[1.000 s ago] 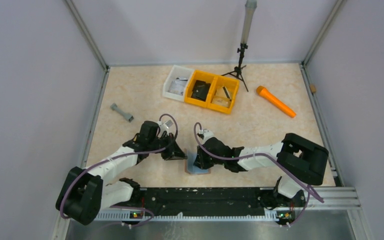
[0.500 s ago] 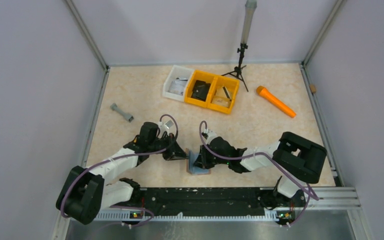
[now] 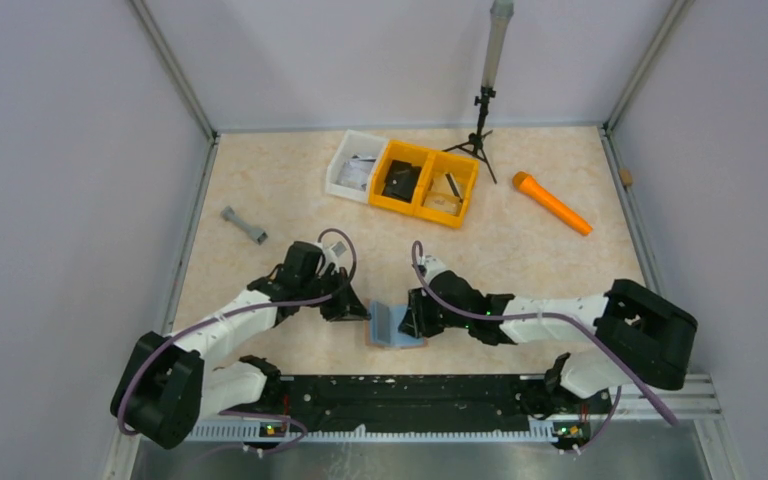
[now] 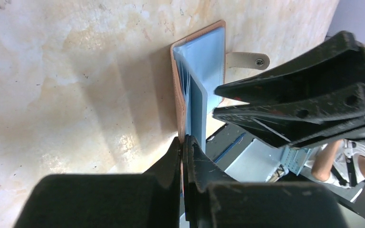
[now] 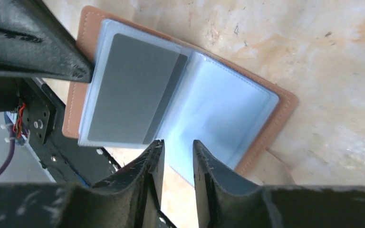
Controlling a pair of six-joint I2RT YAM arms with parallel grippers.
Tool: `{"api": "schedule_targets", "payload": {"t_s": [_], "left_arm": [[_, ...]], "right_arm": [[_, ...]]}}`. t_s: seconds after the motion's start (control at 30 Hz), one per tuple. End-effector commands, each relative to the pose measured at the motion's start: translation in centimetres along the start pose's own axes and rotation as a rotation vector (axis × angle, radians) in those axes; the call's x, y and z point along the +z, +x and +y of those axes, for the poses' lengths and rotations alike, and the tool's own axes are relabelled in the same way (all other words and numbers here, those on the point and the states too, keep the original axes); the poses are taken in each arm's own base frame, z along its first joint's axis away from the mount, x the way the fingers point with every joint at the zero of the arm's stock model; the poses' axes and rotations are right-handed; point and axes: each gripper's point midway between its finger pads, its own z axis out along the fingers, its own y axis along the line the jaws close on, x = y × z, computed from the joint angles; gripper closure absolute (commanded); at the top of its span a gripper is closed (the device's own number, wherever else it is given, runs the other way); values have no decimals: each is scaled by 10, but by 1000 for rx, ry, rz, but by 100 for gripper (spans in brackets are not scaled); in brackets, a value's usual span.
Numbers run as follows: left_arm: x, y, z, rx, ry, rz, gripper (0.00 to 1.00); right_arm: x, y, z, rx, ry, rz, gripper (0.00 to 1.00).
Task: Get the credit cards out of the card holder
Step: Remove the credit card from the card holder.
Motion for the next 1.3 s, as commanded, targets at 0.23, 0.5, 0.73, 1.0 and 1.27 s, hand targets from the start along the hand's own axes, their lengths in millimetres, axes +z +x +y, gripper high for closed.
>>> {"api": "schedule_targets", "payload": {"t_s": [0.23,0.5,0.73,1.0,1.27], "left_arm": [[-2,-8,-16,71,-16,-41,100],[-2,-9,-21,78,-3,-40,100],[-1,-9,-23,78,4,-35,100],[-3,-11,-24,83,-3,-42,100],[-3,-10,-19,86,-30,-38,100]], "right_arm": [[-28,-33,42,37,-171,-125,11],[-10,-35,53,-38,-68,-76,11],[4,-34,38,-90,82,-61,22],[3,-24,15,-118,207,-40,26],[-36,-25,-20,-133,342,-87,32]]}}
